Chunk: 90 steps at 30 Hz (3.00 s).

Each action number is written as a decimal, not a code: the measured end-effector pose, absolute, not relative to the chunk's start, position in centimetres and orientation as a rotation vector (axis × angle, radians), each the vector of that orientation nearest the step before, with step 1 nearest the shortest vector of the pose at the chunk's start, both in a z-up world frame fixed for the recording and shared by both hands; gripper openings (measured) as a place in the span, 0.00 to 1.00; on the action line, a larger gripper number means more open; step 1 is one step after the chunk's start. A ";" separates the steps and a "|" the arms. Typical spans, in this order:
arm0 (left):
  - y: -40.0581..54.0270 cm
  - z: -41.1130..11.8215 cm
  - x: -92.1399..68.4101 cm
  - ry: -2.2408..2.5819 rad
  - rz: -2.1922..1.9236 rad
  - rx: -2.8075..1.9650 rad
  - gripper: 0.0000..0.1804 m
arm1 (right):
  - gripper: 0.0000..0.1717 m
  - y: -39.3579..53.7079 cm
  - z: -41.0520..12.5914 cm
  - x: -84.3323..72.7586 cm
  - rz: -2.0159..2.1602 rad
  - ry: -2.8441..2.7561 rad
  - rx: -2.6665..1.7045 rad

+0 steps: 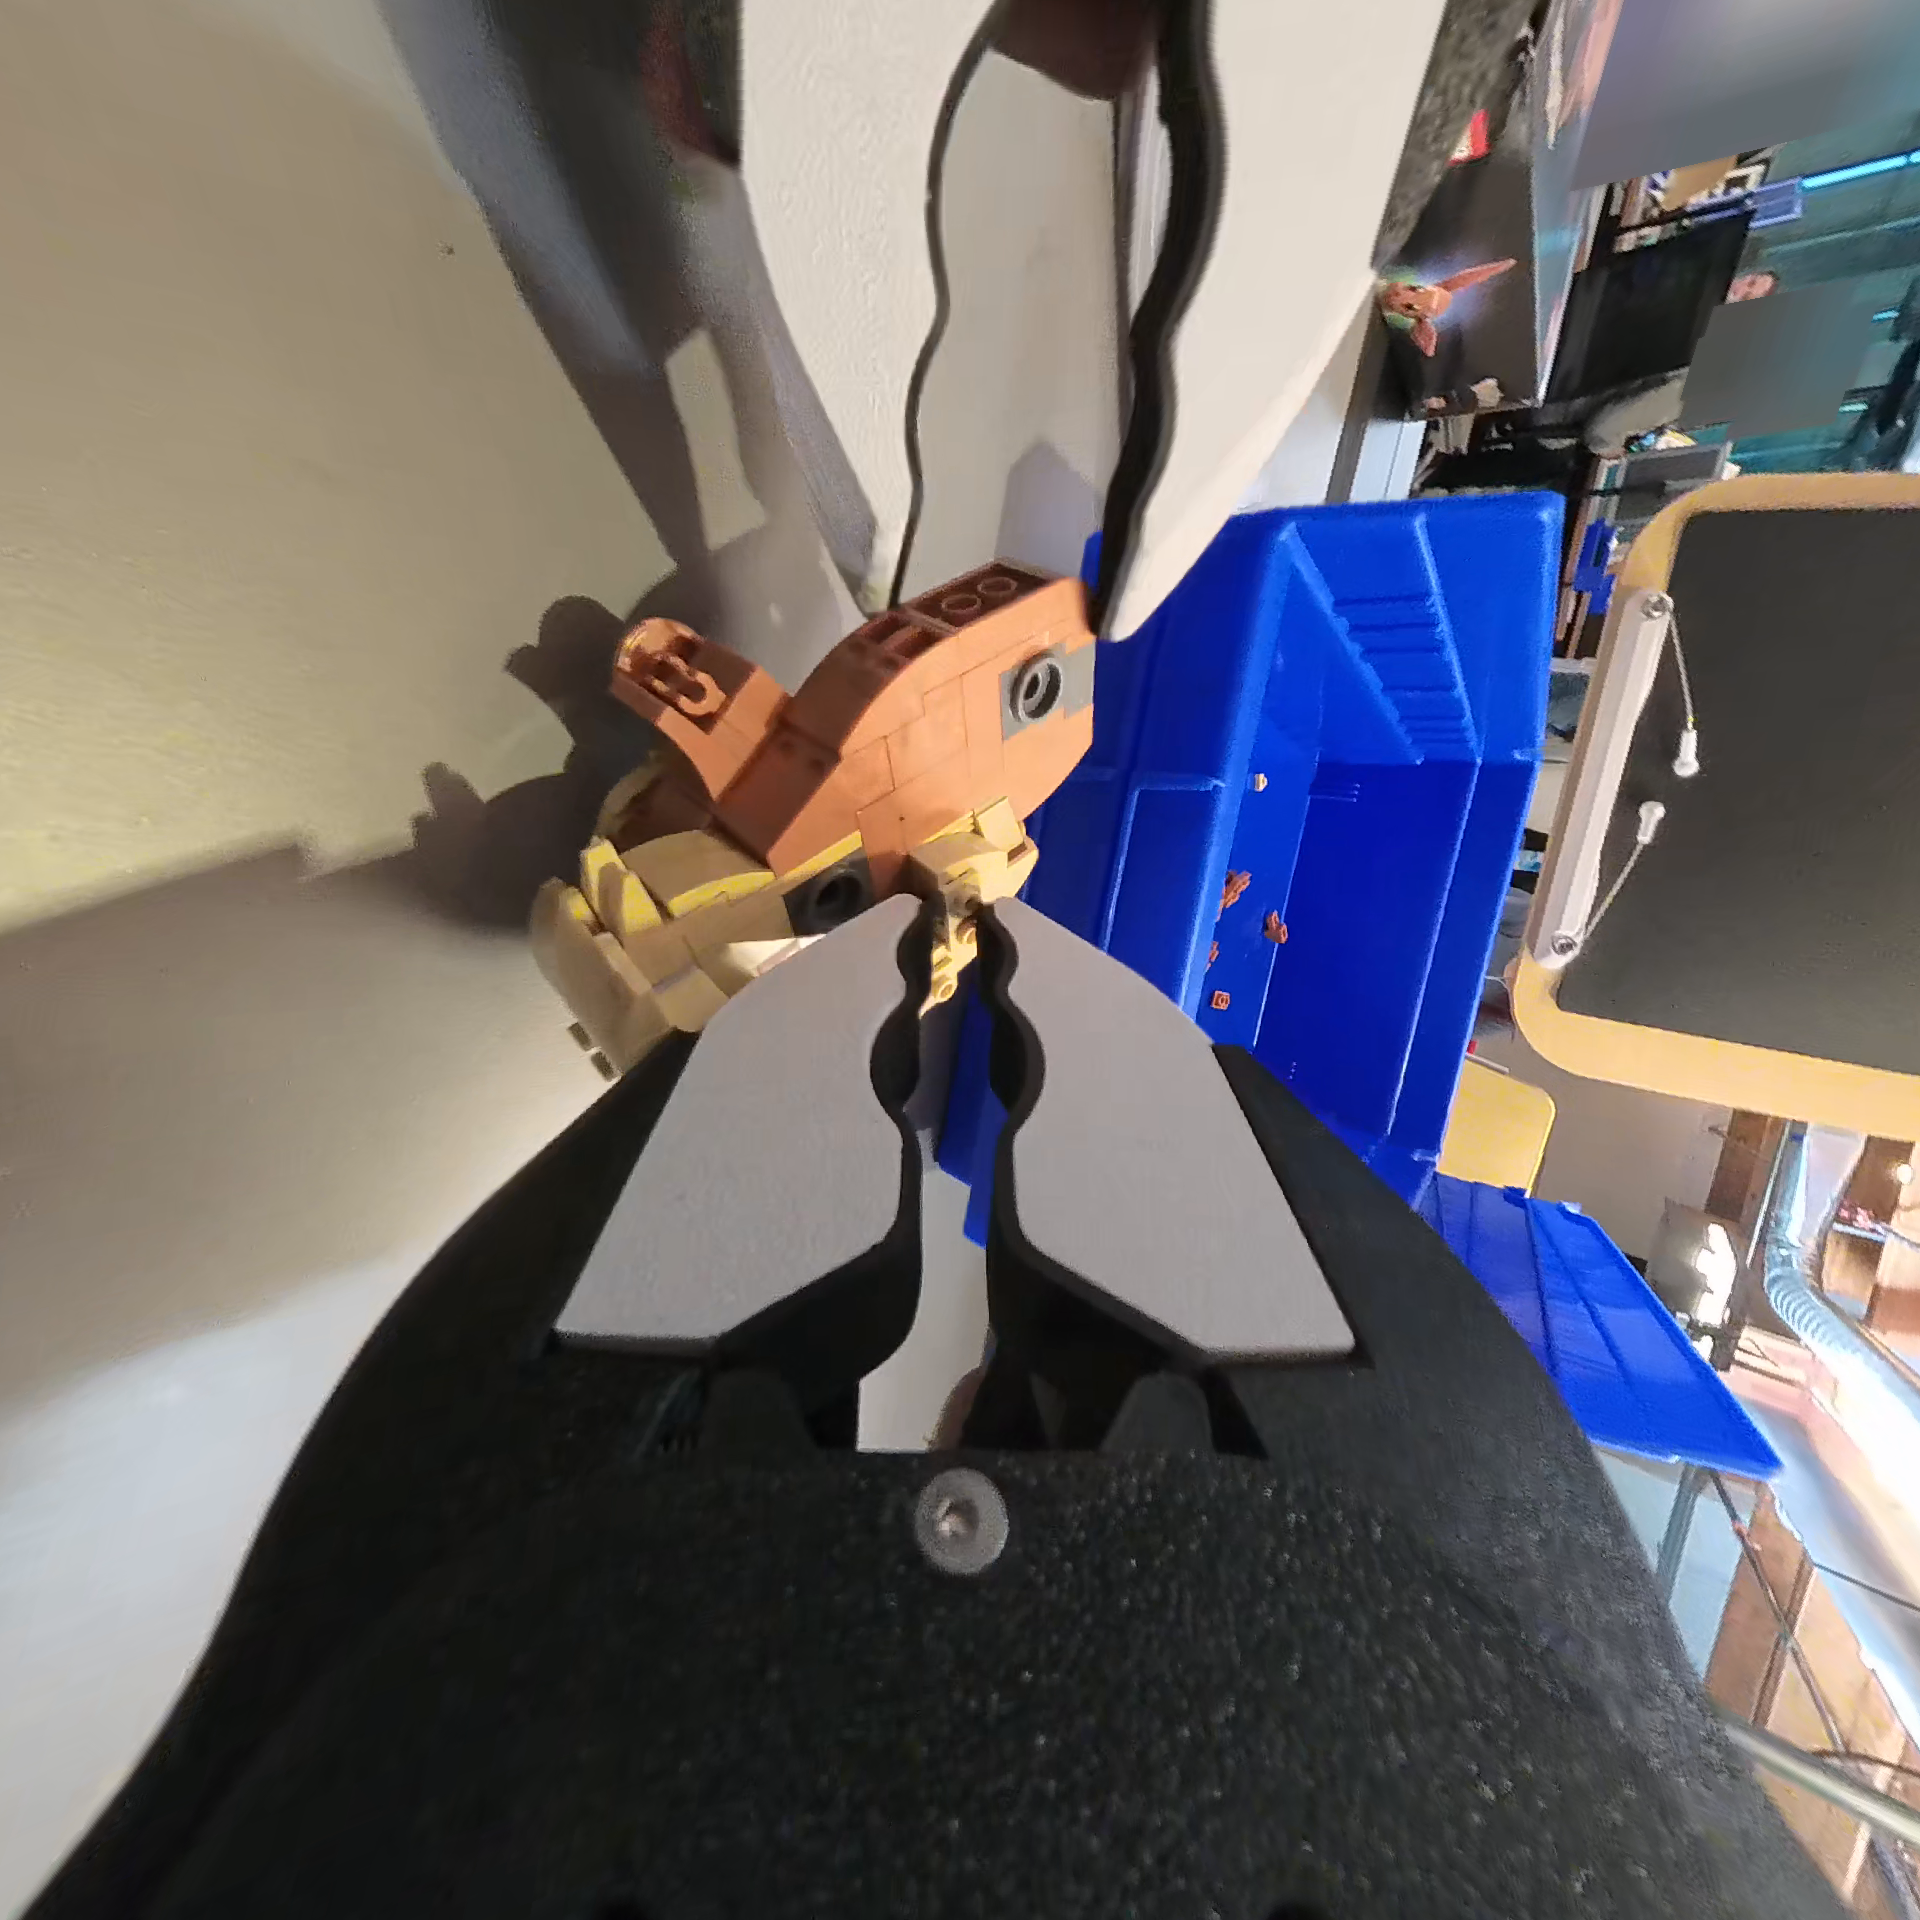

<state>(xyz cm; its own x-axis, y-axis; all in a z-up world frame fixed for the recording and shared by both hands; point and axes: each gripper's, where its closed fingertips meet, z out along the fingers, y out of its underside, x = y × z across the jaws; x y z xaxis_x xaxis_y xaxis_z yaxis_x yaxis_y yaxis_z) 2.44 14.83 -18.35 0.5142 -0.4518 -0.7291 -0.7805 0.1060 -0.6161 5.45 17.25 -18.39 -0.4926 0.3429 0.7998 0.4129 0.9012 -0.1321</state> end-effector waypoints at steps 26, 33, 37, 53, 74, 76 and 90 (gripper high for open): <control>14.5 -18.9 0.6 0.720 -0.239 -1.904 0.21 | 0.06 17.0 -17.9 4.6 -0.057 -1.949 -0.599; 14.2 -18.3 -0.2 1.134 0.330 -1.612 0.24 | 0.12 17.1 -15.9 7.0 0.208 -1.888 -0.742; 14.6 -18.9 -0.2 1.212 0.507 -1.556 0.24 | 0.20 17.0 -18.7 9.3 0.408 -1.972 -1.005; 16.1 -20.3 1.2 1.335 0.858 -1.402 0.24 | 0.17 17.7 -21.2 7.1 0.482 -1.928 -1.231; 14.0 -19.2 2.7 0.832 -0.068 -1.802 0.20 | 0.12 15.6 -13.8 2.0 0.694 -1.887 -1.248; 13.7 -19.0 2.7 0.769 -0.141 -1.825 0.21 | 0.11 15.1 -13.8 1.1 0.695 -1.907 -1.241; 12.8 -19.0 1.9 0.776 -0.088 -1.844 0.21 | 0.16 18.2 -12.7 2.8 0.719 -1.713 -1.282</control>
<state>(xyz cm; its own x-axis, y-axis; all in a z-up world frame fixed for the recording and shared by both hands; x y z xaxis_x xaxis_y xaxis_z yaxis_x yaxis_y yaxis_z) 1.87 12.76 -19.05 0.7843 -0.5461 -0.2942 -0.4660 -0.2057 -0.8605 2.79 18.18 -12.71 -0.1067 0.9506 0.2914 0.4584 0.3071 -0.8340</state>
